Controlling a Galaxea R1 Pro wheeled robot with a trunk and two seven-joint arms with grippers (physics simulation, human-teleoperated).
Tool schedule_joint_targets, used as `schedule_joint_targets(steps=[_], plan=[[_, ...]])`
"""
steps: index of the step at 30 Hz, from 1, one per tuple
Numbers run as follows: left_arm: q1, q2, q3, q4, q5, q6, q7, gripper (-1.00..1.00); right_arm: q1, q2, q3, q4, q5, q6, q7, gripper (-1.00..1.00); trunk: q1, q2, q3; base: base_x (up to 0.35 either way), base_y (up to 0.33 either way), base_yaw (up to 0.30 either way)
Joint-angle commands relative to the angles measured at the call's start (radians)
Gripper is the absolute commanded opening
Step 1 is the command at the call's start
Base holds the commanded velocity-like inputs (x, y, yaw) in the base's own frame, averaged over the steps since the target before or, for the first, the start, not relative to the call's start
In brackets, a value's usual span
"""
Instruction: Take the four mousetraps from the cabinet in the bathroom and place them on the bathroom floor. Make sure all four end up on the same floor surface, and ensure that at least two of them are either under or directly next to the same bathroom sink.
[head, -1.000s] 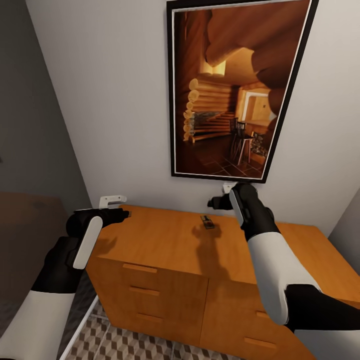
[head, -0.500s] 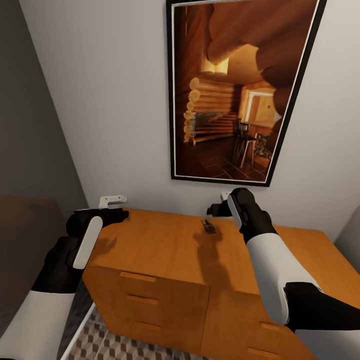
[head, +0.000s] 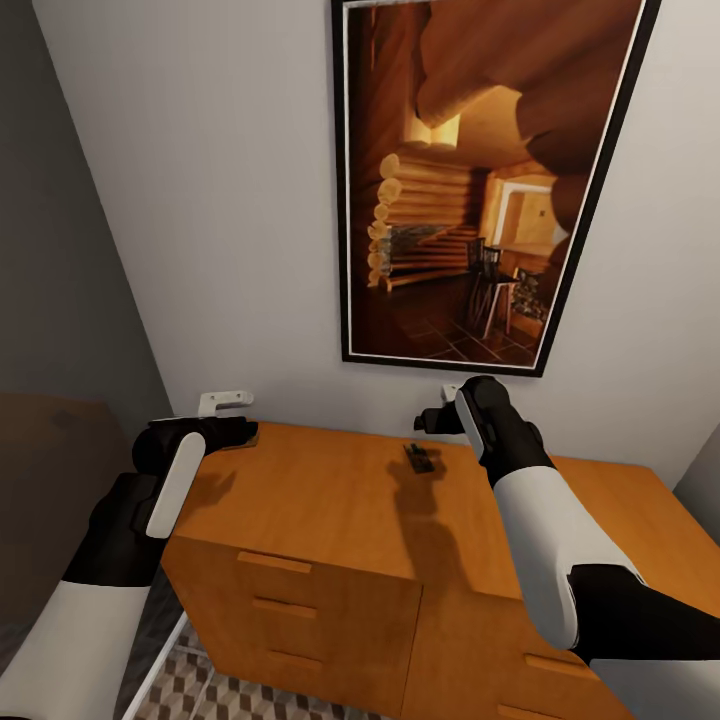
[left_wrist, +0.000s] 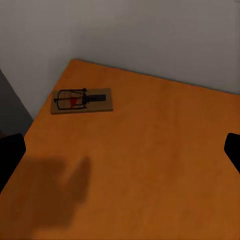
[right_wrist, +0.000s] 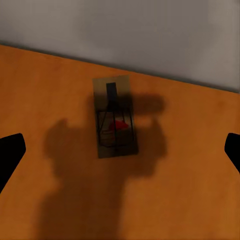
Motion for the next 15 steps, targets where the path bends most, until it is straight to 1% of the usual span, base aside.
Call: schedule_joint_targets(steps=[1, 15], plan=[[-0.001, 0.001, -0.002, -0.001, 0.010, 0.003, 0.010, 1.00, -0.001, 0.001, -0.004, -0.001, 0.009, 0.004, 0.006, 1.00, 0.000, -0.001, -0.001, 0.008, 0.000, 0.000], [-0.001, 0.001, -0.002, 0.000, 0.011, 0.002, 0.010, 1.00, -0.001, 0.010, -0.005, 0.001, 0.007, 0.004, 0.006, 1.00, 0.000, -0.001, -0.001, 0.002, 0.000, 0.000]])
